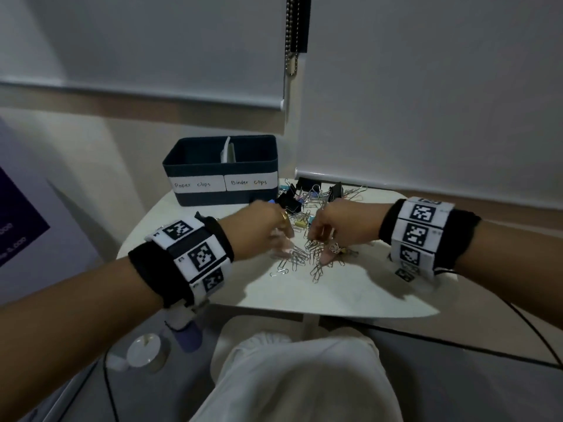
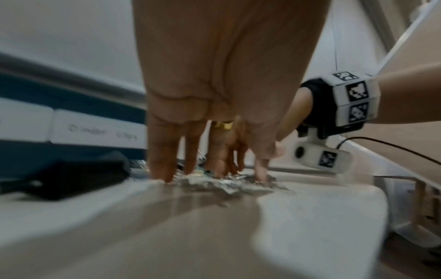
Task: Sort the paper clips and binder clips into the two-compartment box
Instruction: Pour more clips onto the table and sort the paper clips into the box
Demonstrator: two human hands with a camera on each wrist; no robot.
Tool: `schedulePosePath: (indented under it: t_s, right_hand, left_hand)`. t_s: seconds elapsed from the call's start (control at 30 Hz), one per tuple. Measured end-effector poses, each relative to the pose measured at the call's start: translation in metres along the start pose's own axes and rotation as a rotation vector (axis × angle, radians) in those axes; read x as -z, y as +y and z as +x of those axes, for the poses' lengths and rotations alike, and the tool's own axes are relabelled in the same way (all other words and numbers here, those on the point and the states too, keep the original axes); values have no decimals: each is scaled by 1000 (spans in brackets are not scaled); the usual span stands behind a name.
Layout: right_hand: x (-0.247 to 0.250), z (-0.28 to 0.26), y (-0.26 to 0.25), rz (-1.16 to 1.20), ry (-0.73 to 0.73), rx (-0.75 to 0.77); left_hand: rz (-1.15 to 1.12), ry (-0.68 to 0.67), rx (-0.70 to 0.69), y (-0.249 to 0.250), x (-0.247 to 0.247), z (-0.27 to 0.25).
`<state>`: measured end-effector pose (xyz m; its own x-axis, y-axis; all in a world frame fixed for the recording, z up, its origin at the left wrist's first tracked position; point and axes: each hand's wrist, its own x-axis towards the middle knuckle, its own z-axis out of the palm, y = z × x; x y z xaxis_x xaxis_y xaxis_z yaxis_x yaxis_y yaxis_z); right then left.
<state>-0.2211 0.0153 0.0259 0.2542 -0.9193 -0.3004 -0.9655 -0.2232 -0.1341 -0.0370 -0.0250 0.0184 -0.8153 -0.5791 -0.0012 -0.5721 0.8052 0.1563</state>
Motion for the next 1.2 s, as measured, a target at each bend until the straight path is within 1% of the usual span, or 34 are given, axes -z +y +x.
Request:
schedulePosePath:
  t_s: [0.07,0.1,0.13,0.2,0.3,0.37,0.47,0.67,0.73,0.83,0.93,1.0,1.1,1.2]
  right_hand:
    - [0,6,-4,-65,11,19]
    - [0,8,-4,-75,26,23]
    - [0,9,-5,-72,38,21]
    - [1,9,-4,-59,40,9]
    - [4,6,2,-54,39,-11]
    - [5,4,5,-40,53,-11]
    - [5,3,7,-38,95,-13]
    - [13,2,7,-14,200,-46]
    - [20,0,6,9,237,-60]
    - [34,0,-1,86,293,-91]
    - [53,8,-12,285,351,-95]
    - [67,20,-26,418,374,-67]
    - [88,52,-52,506,447,-3]
    - [101,94,-79,547,512,-5]
  left_hand:
    - [-56,-147,78,13,-12,0]
    - [-94,-176,139,21,-18,2]
    - [-119,-171,197,28,-21,4]
    - [-95,-123,264,40,-25,11]
    - [-121,-71,311,46,-27,20]
    - [-196,-27,344,42,-29,24]
    - [-309,-15,377,39,-30,26]
    - [-194,25,417,30,-26,24]
    - [-198,42,431,25,-24,23]
    - [-251,111,430,17,-17,19]
    - [-234,246,454,3,1,14]
    - [-303,327,481,-17,18,11]
    - [-389,413,570,-54,48,3]
    - [-481,566,719,-94,75,4]
